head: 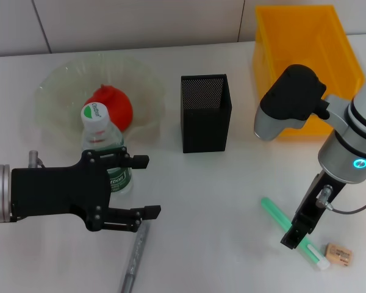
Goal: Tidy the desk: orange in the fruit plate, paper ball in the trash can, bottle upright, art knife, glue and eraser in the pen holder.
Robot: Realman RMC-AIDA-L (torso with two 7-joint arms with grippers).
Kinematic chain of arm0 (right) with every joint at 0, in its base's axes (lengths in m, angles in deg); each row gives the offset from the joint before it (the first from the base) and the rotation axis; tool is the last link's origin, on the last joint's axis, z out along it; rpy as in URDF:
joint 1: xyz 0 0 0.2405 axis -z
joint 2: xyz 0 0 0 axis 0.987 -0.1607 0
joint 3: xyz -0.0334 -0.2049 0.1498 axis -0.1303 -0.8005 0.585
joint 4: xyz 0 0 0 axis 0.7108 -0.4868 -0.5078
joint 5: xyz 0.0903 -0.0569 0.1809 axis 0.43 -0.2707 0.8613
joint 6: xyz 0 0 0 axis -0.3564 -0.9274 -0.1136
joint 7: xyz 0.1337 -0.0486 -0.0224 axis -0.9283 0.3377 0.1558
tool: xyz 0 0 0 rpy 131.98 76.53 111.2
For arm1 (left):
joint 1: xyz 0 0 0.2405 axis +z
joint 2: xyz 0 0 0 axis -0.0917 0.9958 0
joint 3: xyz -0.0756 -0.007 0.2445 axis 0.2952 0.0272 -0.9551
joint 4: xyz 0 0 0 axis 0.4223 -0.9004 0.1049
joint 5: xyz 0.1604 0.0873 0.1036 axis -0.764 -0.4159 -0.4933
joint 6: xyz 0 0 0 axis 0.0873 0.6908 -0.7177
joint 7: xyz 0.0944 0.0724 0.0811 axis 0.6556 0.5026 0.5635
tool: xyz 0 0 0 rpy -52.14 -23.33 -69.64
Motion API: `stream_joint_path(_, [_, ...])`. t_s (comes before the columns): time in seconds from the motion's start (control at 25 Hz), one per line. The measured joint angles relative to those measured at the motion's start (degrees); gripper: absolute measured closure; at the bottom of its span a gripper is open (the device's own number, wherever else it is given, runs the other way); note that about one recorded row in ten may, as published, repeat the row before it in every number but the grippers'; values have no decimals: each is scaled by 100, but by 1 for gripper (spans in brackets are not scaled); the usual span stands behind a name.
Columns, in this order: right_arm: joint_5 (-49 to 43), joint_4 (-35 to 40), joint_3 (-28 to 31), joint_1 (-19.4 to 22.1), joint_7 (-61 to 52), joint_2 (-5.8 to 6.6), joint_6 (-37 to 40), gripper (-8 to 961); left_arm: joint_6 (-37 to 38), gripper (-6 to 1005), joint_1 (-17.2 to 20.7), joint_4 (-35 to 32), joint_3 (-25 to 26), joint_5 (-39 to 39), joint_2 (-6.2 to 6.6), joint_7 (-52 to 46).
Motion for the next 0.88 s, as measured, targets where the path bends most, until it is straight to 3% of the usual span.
stream_joint_path(0.32, [-166,51,-476,-59,-172,0,-55,225,0,135,-8,29,0,-4,6,10])
stream_joint_path(0.88, [-180,33,-676,-121,-297,-3,-137,224,0,135,8,36,-1,1,9,85])
